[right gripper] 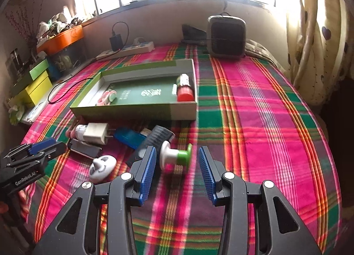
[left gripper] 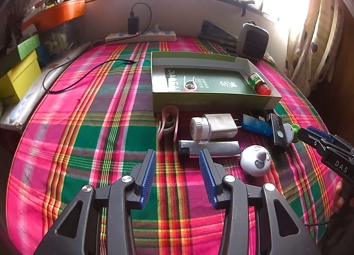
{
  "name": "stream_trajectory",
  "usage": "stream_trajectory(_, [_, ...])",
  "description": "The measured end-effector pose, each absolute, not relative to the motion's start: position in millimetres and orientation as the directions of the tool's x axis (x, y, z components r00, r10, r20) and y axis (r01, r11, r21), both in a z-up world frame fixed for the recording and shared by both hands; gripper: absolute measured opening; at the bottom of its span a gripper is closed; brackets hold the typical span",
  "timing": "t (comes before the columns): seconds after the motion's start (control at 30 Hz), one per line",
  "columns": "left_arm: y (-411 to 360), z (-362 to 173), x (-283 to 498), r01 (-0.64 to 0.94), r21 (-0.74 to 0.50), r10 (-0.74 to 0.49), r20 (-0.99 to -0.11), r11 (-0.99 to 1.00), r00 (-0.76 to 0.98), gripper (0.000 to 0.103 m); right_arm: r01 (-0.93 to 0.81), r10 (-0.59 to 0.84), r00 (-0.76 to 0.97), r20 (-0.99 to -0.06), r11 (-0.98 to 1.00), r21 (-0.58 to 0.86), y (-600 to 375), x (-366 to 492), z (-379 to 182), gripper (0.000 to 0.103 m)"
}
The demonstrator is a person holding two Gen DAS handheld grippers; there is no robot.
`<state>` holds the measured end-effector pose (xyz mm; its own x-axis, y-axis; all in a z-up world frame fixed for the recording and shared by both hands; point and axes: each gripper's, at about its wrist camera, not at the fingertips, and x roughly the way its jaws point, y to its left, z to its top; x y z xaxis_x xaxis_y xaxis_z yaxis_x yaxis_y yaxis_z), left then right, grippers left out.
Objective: Organize rigid objects
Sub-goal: 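Withdraw both grippers from the box back toward the remaining items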
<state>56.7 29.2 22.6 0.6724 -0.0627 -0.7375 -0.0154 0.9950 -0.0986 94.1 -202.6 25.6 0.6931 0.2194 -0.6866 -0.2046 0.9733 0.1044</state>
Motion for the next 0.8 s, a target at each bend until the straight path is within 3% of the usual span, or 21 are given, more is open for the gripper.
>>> stream_trajectory(0.8, [31.9,7.9,60.6,-0.008,-0.142,-0.103,-0.757,0.99,0.645,0.041,-0.213,0.233,0.665,-0.709,0.97,0.119,-198.5,106.3,14.6,0.042])
